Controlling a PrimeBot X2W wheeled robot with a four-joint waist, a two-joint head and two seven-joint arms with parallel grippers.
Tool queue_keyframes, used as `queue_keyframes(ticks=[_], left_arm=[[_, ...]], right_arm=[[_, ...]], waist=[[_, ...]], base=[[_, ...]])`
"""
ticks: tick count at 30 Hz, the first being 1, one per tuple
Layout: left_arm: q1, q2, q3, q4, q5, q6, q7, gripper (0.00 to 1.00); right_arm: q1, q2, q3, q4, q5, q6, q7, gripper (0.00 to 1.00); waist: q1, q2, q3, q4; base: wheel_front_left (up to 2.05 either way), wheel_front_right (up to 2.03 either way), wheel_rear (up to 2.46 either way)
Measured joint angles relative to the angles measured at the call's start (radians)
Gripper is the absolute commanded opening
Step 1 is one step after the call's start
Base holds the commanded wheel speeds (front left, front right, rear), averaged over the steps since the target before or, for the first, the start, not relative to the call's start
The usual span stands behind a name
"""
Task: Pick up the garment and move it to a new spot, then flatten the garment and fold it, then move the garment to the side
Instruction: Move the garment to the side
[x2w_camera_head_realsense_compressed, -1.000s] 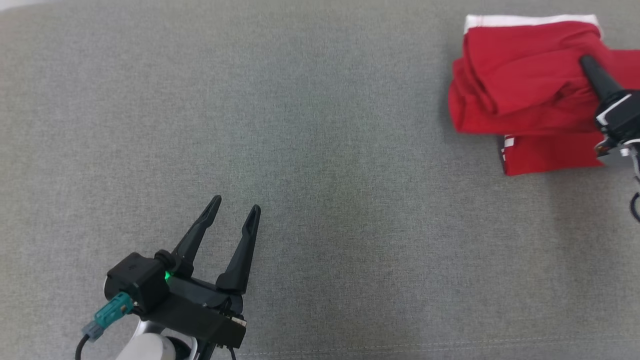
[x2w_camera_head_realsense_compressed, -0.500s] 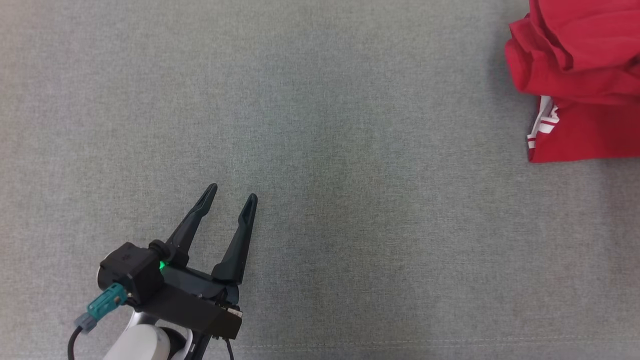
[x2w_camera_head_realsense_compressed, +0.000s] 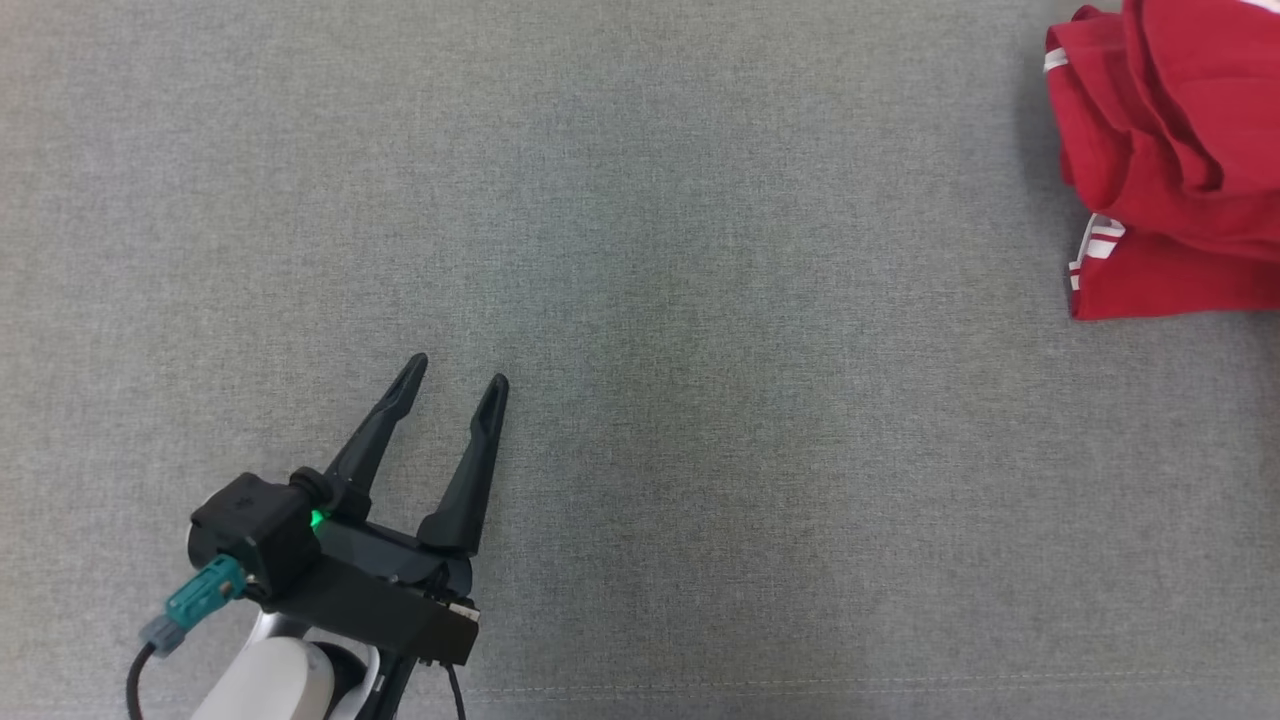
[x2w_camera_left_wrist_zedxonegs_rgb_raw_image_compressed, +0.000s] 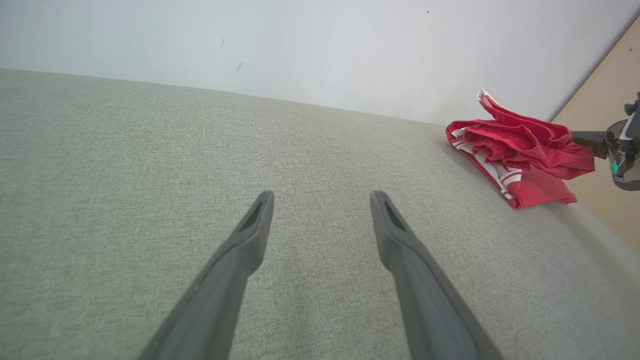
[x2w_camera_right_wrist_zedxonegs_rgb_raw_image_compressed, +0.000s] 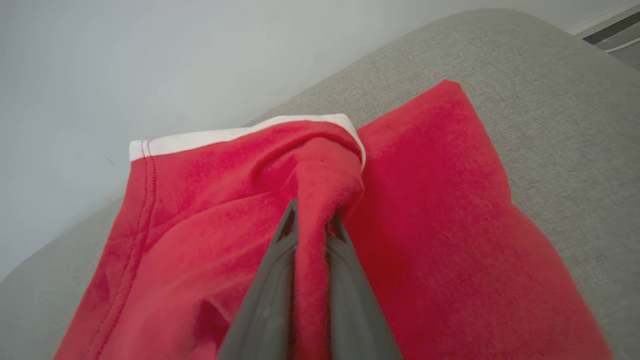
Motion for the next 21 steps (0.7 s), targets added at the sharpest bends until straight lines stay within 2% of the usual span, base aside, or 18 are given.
queue_keyframes(ticks=[6,7,8,9,10,11,12,21], left_arm=[[0.0,0.0,-0.002,0.001,0.0,0.0,-0.001,1.0],[-0.001,0.0,-0.003,0.001,0.0,0.0,-0.001,1.0],[-0.001,0.0,-0.004,0.002,0.0,0.0,-0.001,1.0],[-0.001,0.0,-0.005,0.003,0.0,0.0,-0.001,1.0],[-0.002,-0.001,-0.007,0.004,0.0,0.0,-0.001,1.0],[-0.004,-0.001,-0.008,0.004,0.0,0.0,-0.001,1.0],[-0.005,-0.002,-0.008,0.005,0.0,0.0,-0.001,1.0],[-0.02,-0.013,-0.014,0.027,0.0,-0.001,-0.001,1.0]], right_arm=[[0.001,0.002,0.03,0.035,-0.07,0.0,-0.053,0.0],[0.001,0.006,0.034,0.04,-0.076,0.0,-0.062,0.29],[0.001,0.009,0.038,0.045,-0.083,0.0,-0.072,0.42],[0.001,0.014,0.042,0.05,-0.092,0.0,-0.081,0.47],[0.001,0.018,0.049,0.055,-0.105,0.0,-0.089,0.6],[0.002,0.02,0.059,0.058,-0.12,0.0,-0.096,0.91],[0.002,0.022,0.067,0.063,-0.135,0.0,-0.106,1.0],[0.014,0.066,0.104,0.13,-0.209,-0.02,-0.205,1.0]], waist=[[-0.0001,0.0,-0.003,-0.009],[-0.0001,-0.0001,-0.003,-0.01],[0.0,0.0,-0.003,-0.01],[0.0,0.0,-0.003,-0.01],[0.0,0.0,-0.003,-0.01],[0.0,0.0,-0.003,-0.01],[0.0,0.0,-0.004,-0.01],[0.0,-0.0001,-0.02,0.001]], base=[[0.0,0.0,0.0],[0.0,0.0,0.0],[0.0,0.0,0.0],[0.0,0.0,0.0],[0.0,0.0,0.0],[0.0,0.0,0.0],[0.0,0.0,0.0],[0.0,0.0,0.0]])
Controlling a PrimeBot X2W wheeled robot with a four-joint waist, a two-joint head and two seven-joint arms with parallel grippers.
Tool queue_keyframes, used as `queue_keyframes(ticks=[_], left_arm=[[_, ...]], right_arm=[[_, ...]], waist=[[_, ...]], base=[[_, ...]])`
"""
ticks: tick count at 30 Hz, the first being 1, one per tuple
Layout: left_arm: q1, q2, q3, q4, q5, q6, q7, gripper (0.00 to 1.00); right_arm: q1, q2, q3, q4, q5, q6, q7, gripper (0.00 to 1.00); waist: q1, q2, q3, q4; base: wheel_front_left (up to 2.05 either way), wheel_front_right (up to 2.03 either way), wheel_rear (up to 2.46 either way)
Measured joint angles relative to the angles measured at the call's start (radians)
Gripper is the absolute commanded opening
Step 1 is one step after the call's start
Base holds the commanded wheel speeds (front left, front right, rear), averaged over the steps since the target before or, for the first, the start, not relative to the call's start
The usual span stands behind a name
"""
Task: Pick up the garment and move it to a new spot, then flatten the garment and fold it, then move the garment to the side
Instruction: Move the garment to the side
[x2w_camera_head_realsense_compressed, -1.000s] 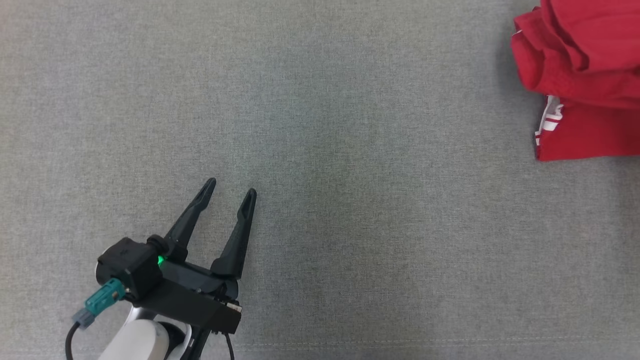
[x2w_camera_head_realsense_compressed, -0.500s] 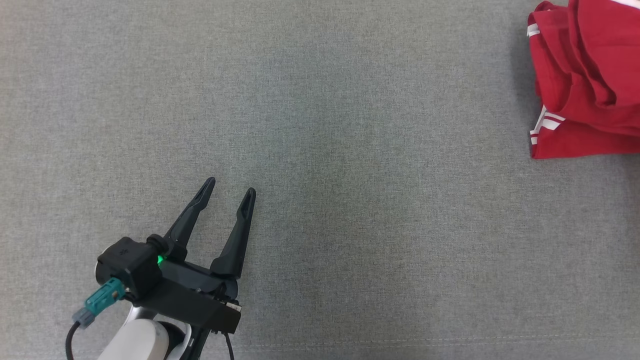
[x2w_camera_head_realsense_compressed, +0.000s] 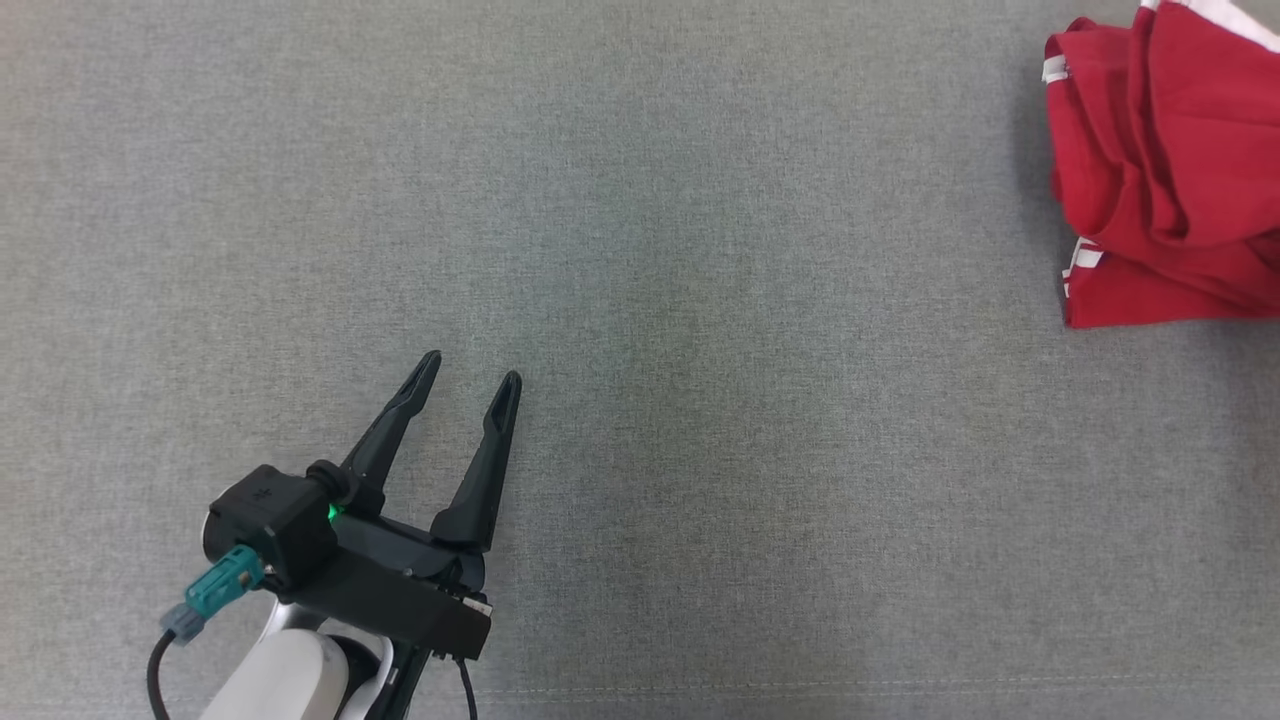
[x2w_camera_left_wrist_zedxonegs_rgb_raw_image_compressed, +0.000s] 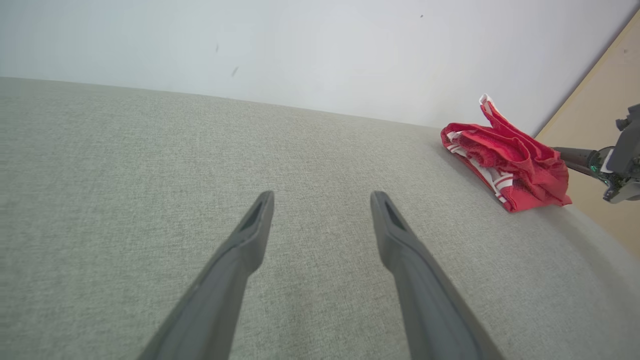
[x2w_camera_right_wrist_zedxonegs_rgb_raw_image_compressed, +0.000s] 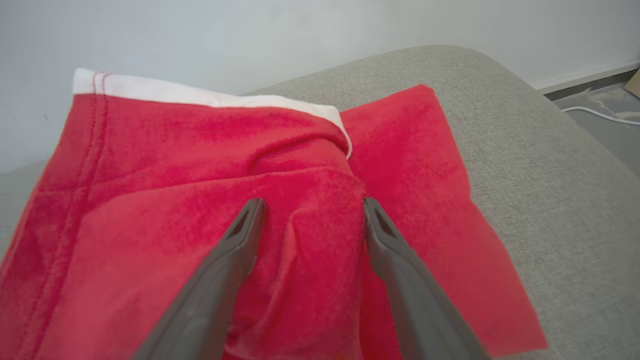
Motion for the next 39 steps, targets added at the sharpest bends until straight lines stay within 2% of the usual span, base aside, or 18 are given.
queue_keyframes(ticks=[10,19,24,27,34,39], left_arm=[[0.0,-0.013,0.006,0.037,-0.001,0.0,-0.006,1.0],[0.009,-0.005,0.061,0.067,-0.01,0.004,-0.032,1.0],[0.033,-0.001,0.077,0.078,-0.011,0.012,-0.035,1.0],[0.054,0.0,0.094,0.081,-0.019,0.021,-0.041,1.0],[0.107,0.005,0.091,0.089,-0.019,0.028,-0.046,1.0],[0.166,0.005,0.099,0.091,-0.018,0.044,-0.049,1.0]], right_arm=[[0.025,0.032,0.006,0.029,-0.051,-0.007,-0.158,1.0],[0.068,0.088,0.001,-0.032,-0.094,-0.007,-0.181,1.0],[0.103,0.093,-0.003,-0.081,-0.122,-0.007,-0.181,1.0],[0.154,0.103,-0.022,-0.148,-0.137,-0.034,-0.181,1.0],[0.296,0.1,-0.09,-0.281,-0.158,-0.066,-0.181,1.0],[0.431,0.095,-0.133,-0.389,-0.186,-0.11,-0.181,1.0]], waist=[[0.0,0.0,-0.045,0.006],[-0.0001,-0.0001,-0.119,-0.014],[-0.0001,-0.0001,-0.16,-0.031],[-0.0002,-0.0001,-0.193,-0.044],[-0.0002,-0.0001,-0.271,-0.071],[-0.0003,-0.0001,-0.325,-0.081]], base=[[0.0,0.0,0.0],[0.0,0.0,0.0],[0.0,0.0,0.0],[0.0,0.0,0.0],[0.0,0.0,0.0],[0.0,0.0,0.0]])
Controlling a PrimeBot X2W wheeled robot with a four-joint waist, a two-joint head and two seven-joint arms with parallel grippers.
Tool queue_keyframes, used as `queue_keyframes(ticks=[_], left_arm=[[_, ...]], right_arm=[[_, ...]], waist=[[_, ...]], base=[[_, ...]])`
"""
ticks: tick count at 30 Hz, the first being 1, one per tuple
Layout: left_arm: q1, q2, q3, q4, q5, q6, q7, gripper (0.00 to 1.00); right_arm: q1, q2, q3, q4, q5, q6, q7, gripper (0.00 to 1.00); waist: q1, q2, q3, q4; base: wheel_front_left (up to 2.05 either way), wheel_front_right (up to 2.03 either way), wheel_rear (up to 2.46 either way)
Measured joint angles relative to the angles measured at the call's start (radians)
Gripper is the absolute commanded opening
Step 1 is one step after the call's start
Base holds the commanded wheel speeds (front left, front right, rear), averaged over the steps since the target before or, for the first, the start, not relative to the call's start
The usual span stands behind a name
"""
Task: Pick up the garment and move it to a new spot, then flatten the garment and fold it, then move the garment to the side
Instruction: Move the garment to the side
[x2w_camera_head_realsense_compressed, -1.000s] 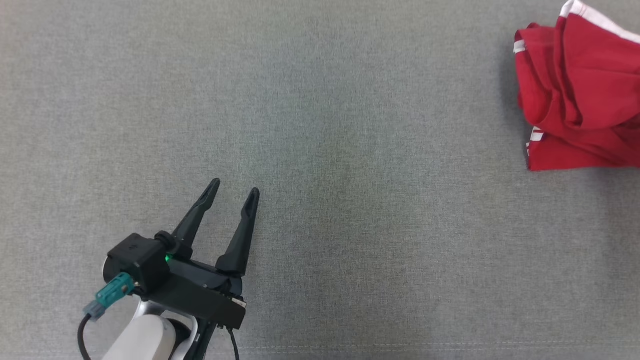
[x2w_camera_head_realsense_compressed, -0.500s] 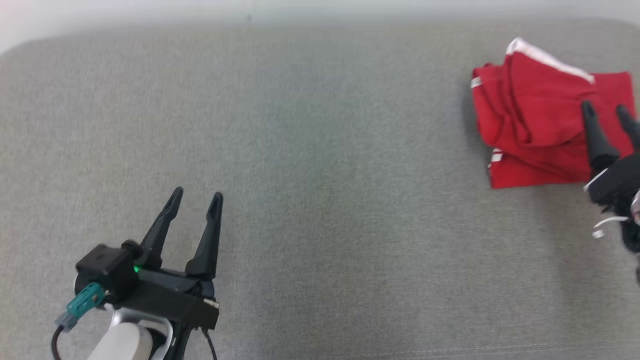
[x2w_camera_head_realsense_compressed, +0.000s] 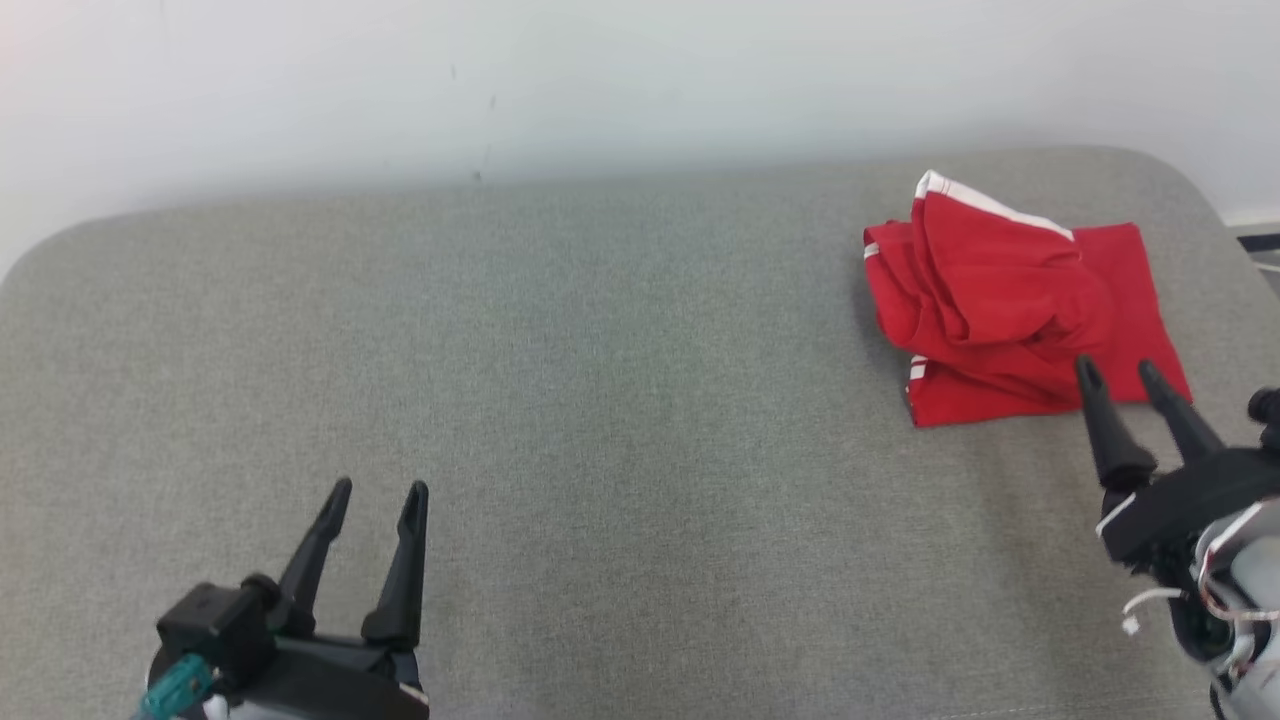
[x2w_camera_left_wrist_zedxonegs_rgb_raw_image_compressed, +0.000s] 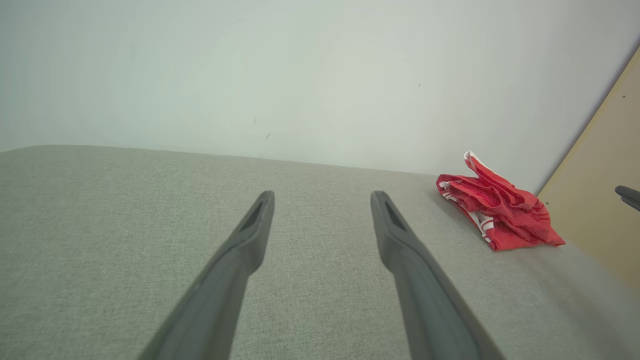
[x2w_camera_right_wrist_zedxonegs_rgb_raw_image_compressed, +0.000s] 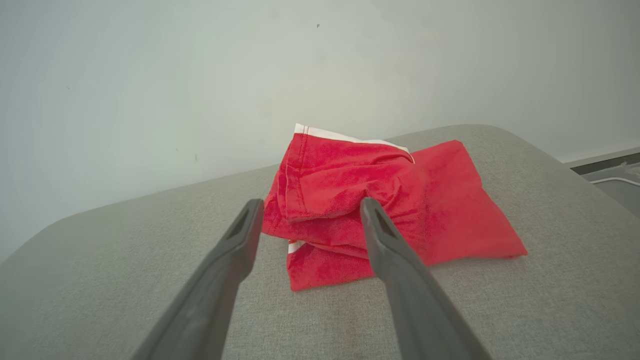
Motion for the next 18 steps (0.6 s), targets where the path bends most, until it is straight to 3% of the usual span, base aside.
queue_keyframes(ticks=[7,18], left_arm=[[0.066,-0.004,0.009,-0.049,-0.03,0.002,-0.001,1.0],[0.084,0.001,0.031,-0.073,-0.008,0.029,-0.009,1.0]], right_arm=[[0.157,-0.004,-0.072,-0.179,-0.072,-0.079,0.0,1.0],[0.329,0.034,-0.206,-0.36,-0.208,-0.112,0.0,1.0]], waist=[[0.0,0.0001,-0.046,-0.013],[0.0001,0.0001,-0.067,-0.018]], base=[[0.0,0.0,0.0],[0.0,0.0,0.0]])
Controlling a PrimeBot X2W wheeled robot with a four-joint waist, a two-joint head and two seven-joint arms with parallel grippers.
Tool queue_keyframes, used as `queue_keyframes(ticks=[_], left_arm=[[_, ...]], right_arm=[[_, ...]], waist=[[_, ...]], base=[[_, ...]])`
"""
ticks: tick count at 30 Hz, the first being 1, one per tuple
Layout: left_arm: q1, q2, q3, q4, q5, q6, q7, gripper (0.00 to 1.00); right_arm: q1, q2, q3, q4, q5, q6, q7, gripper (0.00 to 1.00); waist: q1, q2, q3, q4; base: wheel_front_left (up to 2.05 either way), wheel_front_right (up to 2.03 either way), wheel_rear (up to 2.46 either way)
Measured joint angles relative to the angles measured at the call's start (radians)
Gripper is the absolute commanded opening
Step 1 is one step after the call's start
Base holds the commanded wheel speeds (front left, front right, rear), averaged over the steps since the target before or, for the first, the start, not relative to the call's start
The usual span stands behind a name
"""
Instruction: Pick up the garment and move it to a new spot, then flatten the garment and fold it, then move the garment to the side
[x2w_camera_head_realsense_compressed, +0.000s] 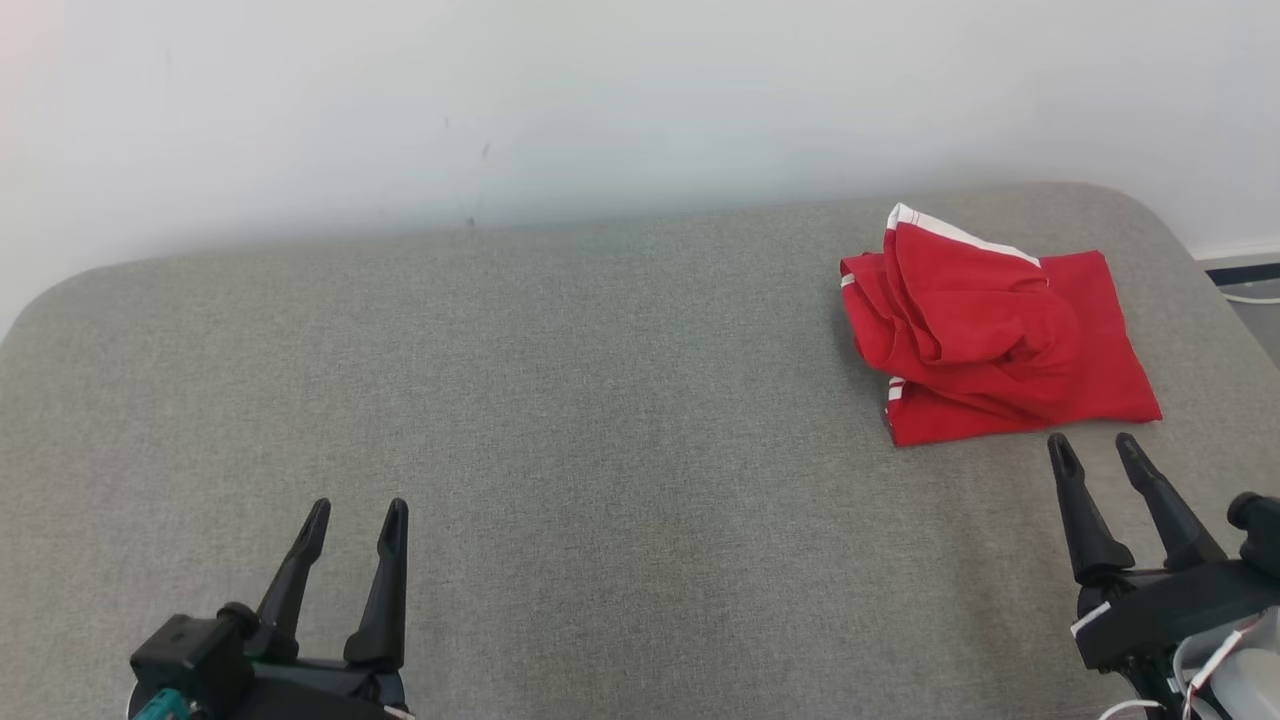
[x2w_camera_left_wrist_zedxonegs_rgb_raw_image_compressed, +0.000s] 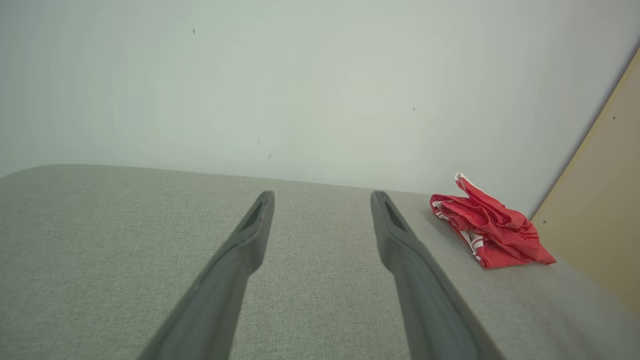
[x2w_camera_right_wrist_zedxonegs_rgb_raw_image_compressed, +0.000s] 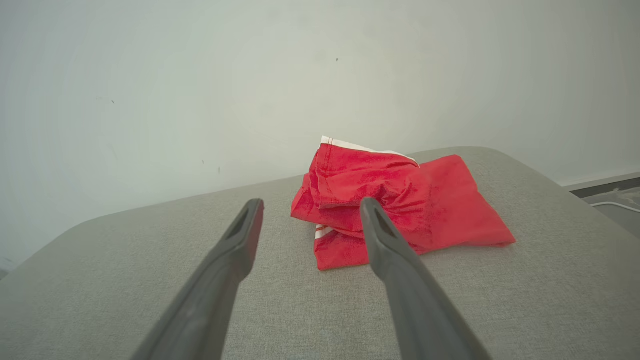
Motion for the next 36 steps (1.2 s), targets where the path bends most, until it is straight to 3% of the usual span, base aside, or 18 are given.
queue_keyframes(ticks=[14,21,36], left_arm=[[0.038,0.012,0.022,-0.004,0.037,0.017,-0.001,1.0],[0.038,0.01,0.028,-0.007,0.042,0.019,-0.001,1.0],[0.038,0.006,0.043,-0.005,0.051,0.027,-0.001,1.0]], right_arm=[[0.087,0.017,-0.142,-0.134,-0.172,-0.006,-0.003,1.0],[0.132,0.058,-0.234,-0.165,-0.241,-0.006,-0.005,1.0],[0.17,0.112,-0.299,-0.198,-0.311,-0.007,-0.007,1.0]], waist=[[0.0001,0.0,-0.009,0.008],[0.0001,0.0,-0.007,0.017],[0.0001,0.0001,0.005,0.032]], base=[[0.0,0.0,0.0],[0.0,0.0,0.0],[0.0,0.0,0.0]])
